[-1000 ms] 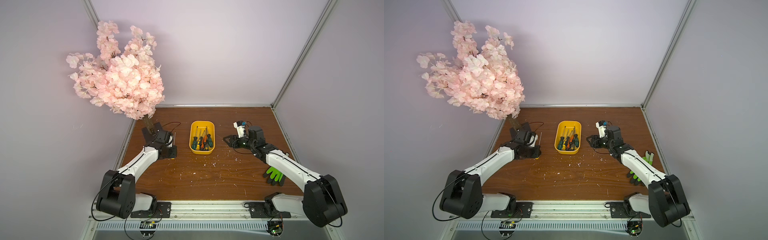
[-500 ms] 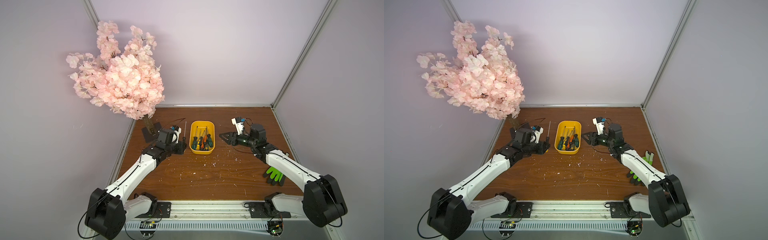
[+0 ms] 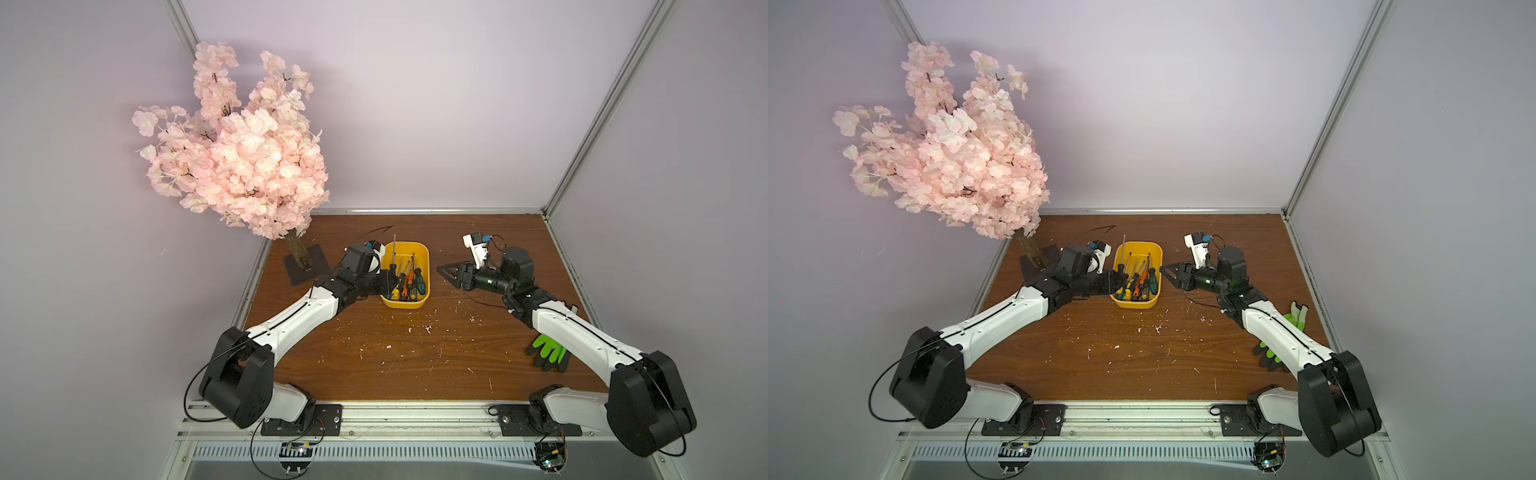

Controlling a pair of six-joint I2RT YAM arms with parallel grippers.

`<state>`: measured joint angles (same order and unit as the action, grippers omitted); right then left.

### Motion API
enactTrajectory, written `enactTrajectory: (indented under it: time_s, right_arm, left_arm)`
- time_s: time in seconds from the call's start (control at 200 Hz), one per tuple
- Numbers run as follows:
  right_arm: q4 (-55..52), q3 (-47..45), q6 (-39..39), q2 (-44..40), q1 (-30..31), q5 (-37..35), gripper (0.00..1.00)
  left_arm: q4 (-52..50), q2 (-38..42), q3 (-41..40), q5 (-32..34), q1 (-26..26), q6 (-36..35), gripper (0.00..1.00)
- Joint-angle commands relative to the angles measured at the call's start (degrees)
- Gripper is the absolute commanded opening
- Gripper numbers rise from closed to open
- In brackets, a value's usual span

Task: Put the screwdriver on the desktop into the storage box
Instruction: Place the screwdriver in the storage box.

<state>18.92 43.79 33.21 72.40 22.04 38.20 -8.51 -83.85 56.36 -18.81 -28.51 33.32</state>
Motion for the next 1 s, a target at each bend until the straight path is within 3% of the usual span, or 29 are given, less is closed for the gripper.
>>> enactTrajectory:
  time_s: [0.0, 0.165, 0.631, 0.996]
  right_arm:
    - [-0.8, -0.7, -1.1, -3.1, 0.0, -1.9, 0.56]
    - [-2.7, -1.7, -2.0, -4.9, -0.5, -3.5, 0.56]
    - [-3.2, -3.1, -2.4, -6.0, -2.3, -4.1, 0.56]
    - [-1.9, -3.2, -2.1, -5.2, -3.0, -3.3, 0.56]
  left_arm:
    - [-2.1, -4.8, 5.2, 1.7, -0.6, 0.7, 0.01]
    - [-7.7, -12.8, 11.7, 1.1, -0.8, -0.2, 0.01]
    - [-11.4, -23.4, 17.7, 3.5, -2.9, -1.0, 0.07]
    - [-13.5, -23.0, 18.5, 5.8, -3.1, -1.6, 0.3]
